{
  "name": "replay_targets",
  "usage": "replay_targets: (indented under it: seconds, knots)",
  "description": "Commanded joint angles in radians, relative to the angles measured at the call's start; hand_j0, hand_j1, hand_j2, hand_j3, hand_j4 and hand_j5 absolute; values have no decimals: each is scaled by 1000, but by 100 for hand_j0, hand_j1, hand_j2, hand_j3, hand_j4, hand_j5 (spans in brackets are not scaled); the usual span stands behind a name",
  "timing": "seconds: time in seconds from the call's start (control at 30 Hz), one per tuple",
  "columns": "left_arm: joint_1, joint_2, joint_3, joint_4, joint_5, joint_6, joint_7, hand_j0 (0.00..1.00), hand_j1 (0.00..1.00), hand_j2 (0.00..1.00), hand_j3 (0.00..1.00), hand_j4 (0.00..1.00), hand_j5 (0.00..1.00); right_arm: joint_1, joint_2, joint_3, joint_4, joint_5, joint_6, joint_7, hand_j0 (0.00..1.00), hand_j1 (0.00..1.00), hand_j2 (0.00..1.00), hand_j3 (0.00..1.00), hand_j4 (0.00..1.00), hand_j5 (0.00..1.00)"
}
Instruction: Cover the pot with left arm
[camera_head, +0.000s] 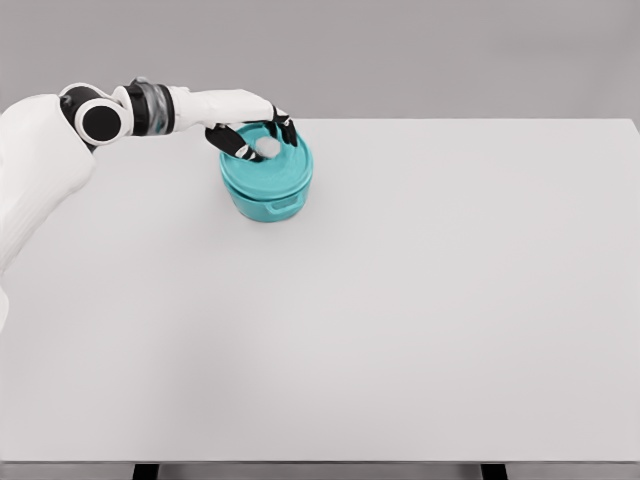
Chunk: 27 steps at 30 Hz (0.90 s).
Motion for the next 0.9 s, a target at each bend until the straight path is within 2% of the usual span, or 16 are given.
replay_targets:
  seconds: [0.0, 0.17, 0.3, 0.4, 0.57, 0.67, 0.87]
  knots:
    - [0, -1, 3, 0, 6, 3, 1, 68, 68, 68, 68, 68, 68, 0, 0, 0, 0, 1, 0, 0, 100, 100, 100, 100, 100, 100]
    - [0, -1, 1, 4, 4, 3, 3, 69, 69, 69, 69, 69, 69, 0, 0, 0, 0, 1, 0, 0, 100, 100, 100, 100, 100, 100]
    - [2, -1, 1, 4, 4, 3, 3, 75, 75, 75, 75, 75, 75, 0, 0, 0, 0, 1, 0, 0, 100, 100, 100, 100, 100, 100]
    - [0, 1, 17, 4, -35, 3, 3, 80, 80, 80, 80, 80, 80, 0, 0, 0, 0, 1, 0, 0, 100, 100, 100, 100, 100, 100]
    - [3, -1, 15, 16, -40, 3, 3, 90, 90, 90, 90, 90, 90, 0, 0, 0, 0, 1, 0, 0, 100, 100, 100, 100, 100, 100]
    - [8, -1, 15, 16, -39, 3, 3, 100, 100, 100, 100, 100, 100, 0, 0, 0, 0, 1, 0, 0, 100, 100, 100, 100, 100, 100]
    - [9, 7, 17, 16, -34, 3, 3, 100, 100, 100, 100, 100, 100, 0, 0, 0, 0, 1, 0, 0, 100, 100, 100, 100, 100, 100]
